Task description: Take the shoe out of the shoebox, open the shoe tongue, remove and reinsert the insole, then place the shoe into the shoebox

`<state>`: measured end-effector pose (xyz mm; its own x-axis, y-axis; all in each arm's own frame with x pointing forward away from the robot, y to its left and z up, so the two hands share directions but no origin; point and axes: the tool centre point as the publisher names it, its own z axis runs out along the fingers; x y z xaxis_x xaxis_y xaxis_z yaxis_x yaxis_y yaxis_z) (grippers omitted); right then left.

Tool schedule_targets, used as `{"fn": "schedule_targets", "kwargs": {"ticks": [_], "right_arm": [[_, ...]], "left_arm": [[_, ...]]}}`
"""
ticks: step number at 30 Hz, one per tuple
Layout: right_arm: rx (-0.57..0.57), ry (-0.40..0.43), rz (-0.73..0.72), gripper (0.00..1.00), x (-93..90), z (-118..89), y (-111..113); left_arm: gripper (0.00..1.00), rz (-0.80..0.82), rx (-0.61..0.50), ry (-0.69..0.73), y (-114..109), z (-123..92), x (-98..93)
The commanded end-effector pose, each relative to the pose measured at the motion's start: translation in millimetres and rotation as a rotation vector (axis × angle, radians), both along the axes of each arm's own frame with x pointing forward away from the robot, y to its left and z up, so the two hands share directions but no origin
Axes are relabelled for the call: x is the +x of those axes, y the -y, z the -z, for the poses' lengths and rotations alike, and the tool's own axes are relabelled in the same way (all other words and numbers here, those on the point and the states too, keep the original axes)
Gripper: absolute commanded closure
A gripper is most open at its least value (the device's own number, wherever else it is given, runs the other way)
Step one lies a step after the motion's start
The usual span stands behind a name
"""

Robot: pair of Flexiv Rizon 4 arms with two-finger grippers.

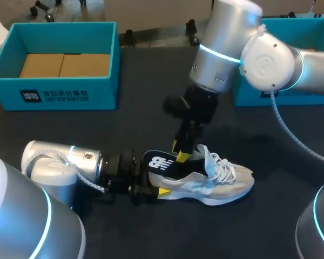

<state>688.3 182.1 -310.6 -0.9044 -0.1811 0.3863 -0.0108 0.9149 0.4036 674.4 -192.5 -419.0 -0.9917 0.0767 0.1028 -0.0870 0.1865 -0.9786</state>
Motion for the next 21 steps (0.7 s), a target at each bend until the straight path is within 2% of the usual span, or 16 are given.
{"fn": "schedule_targets", "kwargs": {"ticks": [1,9,21], "right_arm": [[0.002,0.0,0.012,0.55,-5.9,5,-4],[0.022,-0.013,0.021,0.56,-4.1,15,-7],[0.05,-0.066,0.088,0.6,-11.6,21,-4]], "left_arm": [[1.0,0.001,0.002,-0.001,0,1,0.8],[1.0,0.001,0.002,-0.001,0,1,0.8],[1.0,0.001,0.002,-0.001,0,1,0.8]]}}
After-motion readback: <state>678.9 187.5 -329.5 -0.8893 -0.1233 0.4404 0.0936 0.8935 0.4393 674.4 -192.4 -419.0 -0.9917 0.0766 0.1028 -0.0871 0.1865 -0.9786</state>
